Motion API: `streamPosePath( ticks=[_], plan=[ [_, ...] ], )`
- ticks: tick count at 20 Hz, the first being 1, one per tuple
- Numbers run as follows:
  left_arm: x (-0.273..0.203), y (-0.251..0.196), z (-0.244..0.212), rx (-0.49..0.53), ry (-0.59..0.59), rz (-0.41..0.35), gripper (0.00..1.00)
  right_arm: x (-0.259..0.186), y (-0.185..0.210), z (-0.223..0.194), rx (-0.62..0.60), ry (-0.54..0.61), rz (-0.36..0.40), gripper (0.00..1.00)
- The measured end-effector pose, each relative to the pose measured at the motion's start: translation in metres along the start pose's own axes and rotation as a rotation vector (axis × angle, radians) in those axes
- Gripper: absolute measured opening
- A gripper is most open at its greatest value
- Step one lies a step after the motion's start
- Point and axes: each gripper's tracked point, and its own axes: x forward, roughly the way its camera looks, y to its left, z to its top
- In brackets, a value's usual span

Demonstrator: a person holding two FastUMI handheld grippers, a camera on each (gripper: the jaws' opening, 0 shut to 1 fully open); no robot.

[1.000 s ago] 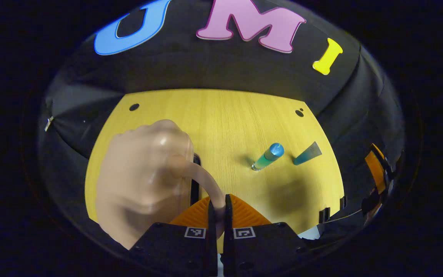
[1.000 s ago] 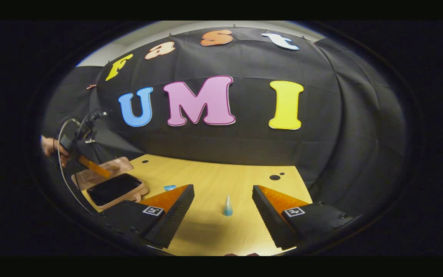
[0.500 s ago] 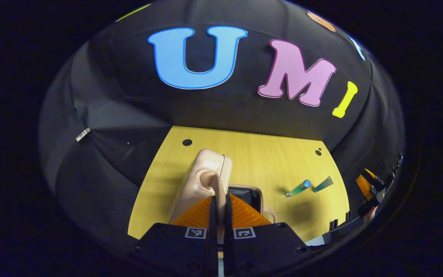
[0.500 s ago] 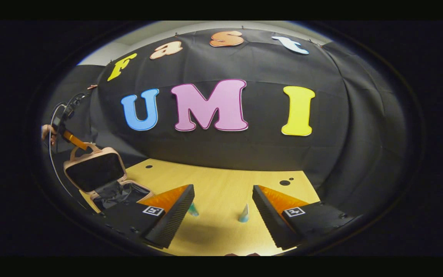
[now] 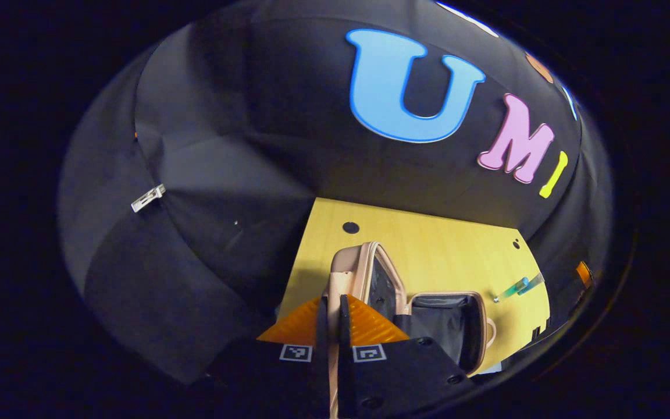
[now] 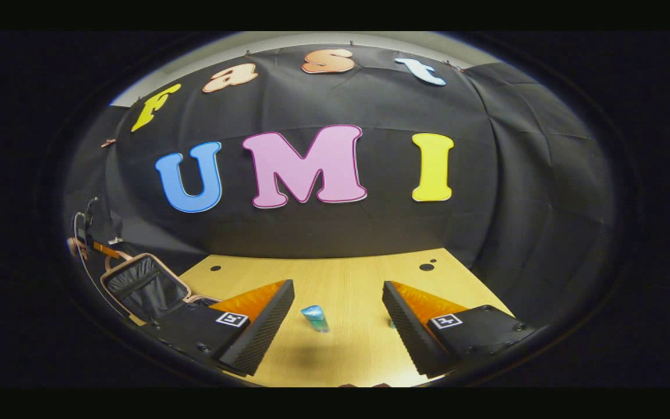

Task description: First open the suitcase, pack the skin care products into it, and then close the suitcase.

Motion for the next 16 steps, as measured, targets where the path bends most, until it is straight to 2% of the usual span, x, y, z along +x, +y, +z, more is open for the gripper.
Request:
streamPosePath(
  ticks=[1,4,7,8,11,13,14,15,16],
  plan=[
    [0.024,0.026,-0.014,-0.080,0.058,0.000,0.11,-0.002,0.003,-0.007,0.013,0.025,-0.019,0.97],
    [0.073,0.083,-0.060,-0.209,0.175,0.010,0.11,-0.007,0.003,-0.024,0.037,0.070,-0.067,0.97],
    [0.104,0.109,-0.103,-0.261,0.252,0.041,0.11,-0.017,0.006,-0.040,0.086,0.115,-0.090,0.98],
    [0.114,0.120,-0.122,-0.243,0.276,0.058,0.12,-0.021,0.004,-0.047,0.084,0.132,-0.108,0.98],
    [0.112,0.134,-0.129,-0.257,0.226,0.095,0.28,-0.024,0.005,-0.053,0.058,0.142,-0.118,0.98],
    [0.100,0.139,-0.122,-0.242,0.170,0.112,0.73,-0.019,0.003,-0.059,0.002,0.132,-0.112,0.98],
    [0.093,0.139,-0.120,-0.213,0.146,0.128,0.67,-0.018,-0.002,-0.065,-0.015,0.140,-0.124,0.98],
    [0.084,0.143,-0.112,-0.173,0.100,0.160,0.72,-0.016,-0.006,-0.076,-0.012,0.163,-0.130,0.98],
    [0.075,0.142,-0.102,-0.133,0.042,0.177,0.81,-0.015,-0.007,-0.085,0.003,0.183,-0.126,0.98]
  ],
)
